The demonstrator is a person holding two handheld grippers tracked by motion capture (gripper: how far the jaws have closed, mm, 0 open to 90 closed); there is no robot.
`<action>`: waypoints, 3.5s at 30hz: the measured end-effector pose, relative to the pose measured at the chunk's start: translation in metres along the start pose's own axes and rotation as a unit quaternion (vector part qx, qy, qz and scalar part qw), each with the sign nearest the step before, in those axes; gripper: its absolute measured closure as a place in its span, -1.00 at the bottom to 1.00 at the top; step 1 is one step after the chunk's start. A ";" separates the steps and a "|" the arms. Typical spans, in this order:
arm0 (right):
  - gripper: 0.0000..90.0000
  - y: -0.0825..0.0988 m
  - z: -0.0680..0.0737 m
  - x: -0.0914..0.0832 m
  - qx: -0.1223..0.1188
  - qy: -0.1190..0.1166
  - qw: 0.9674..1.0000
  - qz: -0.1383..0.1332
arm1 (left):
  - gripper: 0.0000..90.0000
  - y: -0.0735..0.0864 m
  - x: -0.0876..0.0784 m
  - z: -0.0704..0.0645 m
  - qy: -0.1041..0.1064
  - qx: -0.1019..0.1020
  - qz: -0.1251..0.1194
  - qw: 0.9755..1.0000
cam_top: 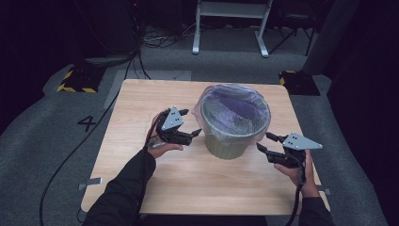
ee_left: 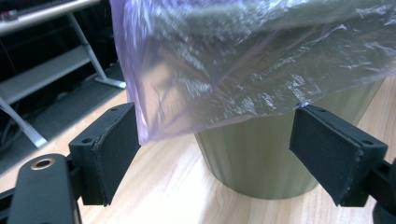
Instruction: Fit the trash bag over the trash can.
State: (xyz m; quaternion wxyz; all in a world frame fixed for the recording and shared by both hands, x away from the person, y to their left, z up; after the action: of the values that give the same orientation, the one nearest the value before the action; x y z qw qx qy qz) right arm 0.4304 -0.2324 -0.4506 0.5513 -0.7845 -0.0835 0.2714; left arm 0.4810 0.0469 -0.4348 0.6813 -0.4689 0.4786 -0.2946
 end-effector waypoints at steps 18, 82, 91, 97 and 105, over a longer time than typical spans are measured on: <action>-0.27 -0.007 0.021 0.009 -0.066 0.020 0.998 0.013 | 0.83 -0.008 0.014 -0.004 0.023 0.030 0.041 0.998; -0.43 0.026 -0.037 -0.023 0.043 -0.008 0.997 0.063 | -0.64 0.047 -0.026 0.014 0.027 -0.089 0.026 0.995; -0.42 -0.022 -0.065 -0.020 0.056 0.030 0.998 0.024 | -0.65 0.020 -0.009 0.017 0.052 -0.085 0.020 0.995; -0.19 -0.064 -0.079 -0.007 0.062 0.035 0.997 -0.003 | -0.34 0.022 0.010 0.009 0.070 -0.070 0.045 0.994; -0.13 -0.098 -0.084 0.027 0.068 0.022 0.997 -0.002 | -0.03 0.025 0.021 0.009 0.072 -0.069 0.055 0.994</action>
State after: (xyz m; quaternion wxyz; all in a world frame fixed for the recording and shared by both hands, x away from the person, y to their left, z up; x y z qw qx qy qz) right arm 0.5132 -0.2525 -0.3496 0.6059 -0.7504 -0.0542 0.2585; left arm 0.4959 0.0423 -0.4652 0.6264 -0.4654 0.5704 -0.2563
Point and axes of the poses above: each handheld gripper's, and its own axes: x roughly forward along the jaws, y roughly out of its underside, z roughly to its left, the point moved 9 cm from there along x, roughly forward along the jaws, and after that the axes turned 14 degrees about y, right-handed, at the moved point
